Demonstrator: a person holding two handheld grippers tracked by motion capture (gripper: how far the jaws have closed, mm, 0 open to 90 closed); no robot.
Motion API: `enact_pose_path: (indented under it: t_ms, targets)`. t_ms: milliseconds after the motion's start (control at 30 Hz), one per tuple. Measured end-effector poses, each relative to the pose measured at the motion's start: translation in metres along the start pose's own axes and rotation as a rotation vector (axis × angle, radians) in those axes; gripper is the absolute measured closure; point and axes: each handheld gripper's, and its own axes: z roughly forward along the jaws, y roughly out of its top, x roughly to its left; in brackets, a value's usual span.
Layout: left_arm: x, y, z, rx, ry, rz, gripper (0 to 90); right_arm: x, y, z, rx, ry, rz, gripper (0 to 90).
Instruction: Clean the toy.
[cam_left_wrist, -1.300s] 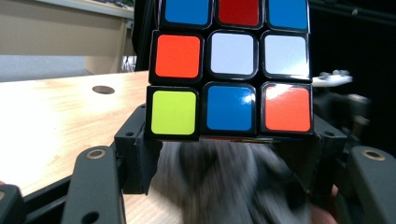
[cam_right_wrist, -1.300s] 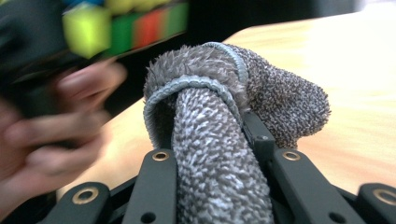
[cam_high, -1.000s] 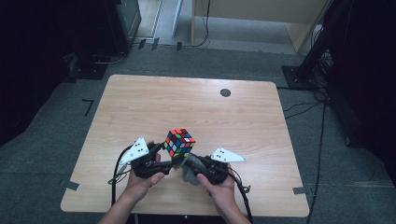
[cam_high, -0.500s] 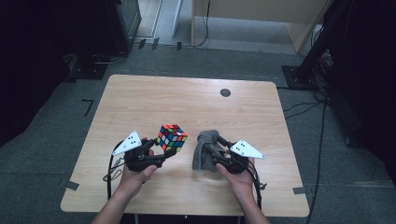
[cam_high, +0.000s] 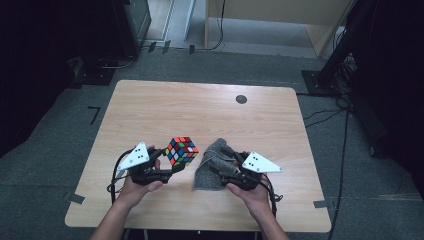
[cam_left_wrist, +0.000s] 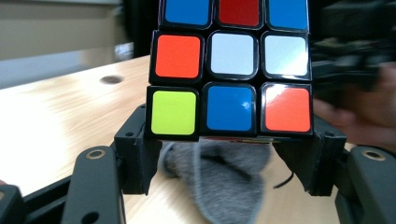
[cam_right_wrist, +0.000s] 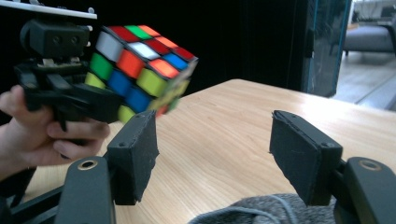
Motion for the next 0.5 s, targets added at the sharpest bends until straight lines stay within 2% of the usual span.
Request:
enact_pose_path:
  t_ms: [33, 67, 200, 267, 400, 500]
  targets:
    - [-0.002, -0.001, 0.003, 0.014, 0.028, 0.007, 34.5, 0.002, 0.0, 0.002, -0.001, -0.005, 0.021, 32.0]
    - [-0.004, -0.002, 0.005, 0.022, 0.038, 0.015, 34.4, 0.004, 0.001, 0.003, -0.003, -0.011, 0.052, 31.7]
    - [-0.016, -0.008, 0.015, 0.058, 0.086, 0.116, 34.4, 0.011, 0.002, 0.006, -0.001, -0.043, 0.097, 29.1]
    - [-0.02, -0.012, 0.019, 0.05, 0.108, 0.144, 34.4, 0.013, 0.002, 0.006, -0.001, -0.048, 0.124, 26.9]
    - [-0.025, -0.018, 0.024, 0.039, 0.121, 0.17, 34.4, 0.017, 0.002, 0.01, 0.018, -0.05, 0.147, 22.7]
    - [-0.028, -0.02, 0.026, 0.027, 0.119, 0.171, 34.3, 0.019, 0.0, 0.013, 0.028, -0.047, 0.181, 21.1]
